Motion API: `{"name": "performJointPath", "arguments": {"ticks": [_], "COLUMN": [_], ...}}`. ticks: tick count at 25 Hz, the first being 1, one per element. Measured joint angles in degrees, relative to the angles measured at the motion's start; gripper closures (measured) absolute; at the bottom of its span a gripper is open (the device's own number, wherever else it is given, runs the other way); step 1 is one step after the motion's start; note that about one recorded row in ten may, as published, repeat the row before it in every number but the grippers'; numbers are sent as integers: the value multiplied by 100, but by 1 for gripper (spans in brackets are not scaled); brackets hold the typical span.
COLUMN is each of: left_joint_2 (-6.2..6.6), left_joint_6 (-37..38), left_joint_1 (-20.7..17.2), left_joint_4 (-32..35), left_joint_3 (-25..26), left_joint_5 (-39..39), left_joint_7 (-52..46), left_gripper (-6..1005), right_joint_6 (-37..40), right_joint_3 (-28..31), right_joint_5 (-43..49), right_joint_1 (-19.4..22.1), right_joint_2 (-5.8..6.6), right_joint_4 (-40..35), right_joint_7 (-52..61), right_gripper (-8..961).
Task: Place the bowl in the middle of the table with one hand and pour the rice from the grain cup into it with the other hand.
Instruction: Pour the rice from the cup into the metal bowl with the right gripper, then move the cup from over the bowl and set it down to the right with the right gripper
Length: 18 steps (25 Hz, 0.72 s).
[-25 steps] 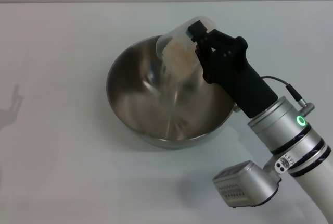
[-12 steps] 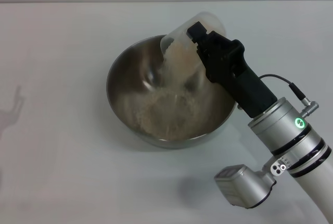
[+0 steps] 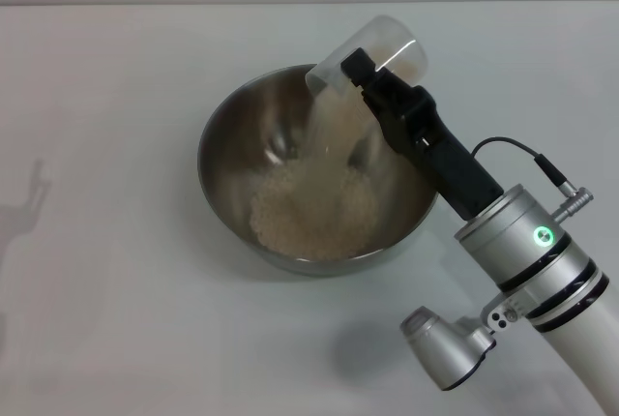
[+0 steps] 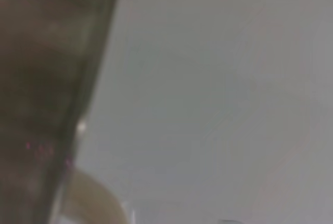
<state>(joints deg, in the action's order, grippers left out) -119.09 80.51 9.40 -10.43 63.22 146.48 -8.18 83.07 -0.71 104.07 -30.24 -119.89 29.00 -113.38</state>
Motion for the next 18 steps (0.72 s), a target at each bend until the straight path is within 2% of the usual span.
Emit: {"name": "performJointPath", "arguments": {"ticks": [18], "left_joint_2": [0], "left_joint_6": [0], "left_joint_1": [1], "left_joint_4": [-12], "left_joint_3": [-12], "left_joint_5": [4], "left_joint_7": [0], "left_gripper": [170], "right_joint_6": [-445], "right_joint_3": [15], "right_joint_5": [214], "right_joint_1": [11], "right_joint_2": [0], "right_joint_4": [260], "right_joint_7": [-2286], "right_gripper": [950]}}
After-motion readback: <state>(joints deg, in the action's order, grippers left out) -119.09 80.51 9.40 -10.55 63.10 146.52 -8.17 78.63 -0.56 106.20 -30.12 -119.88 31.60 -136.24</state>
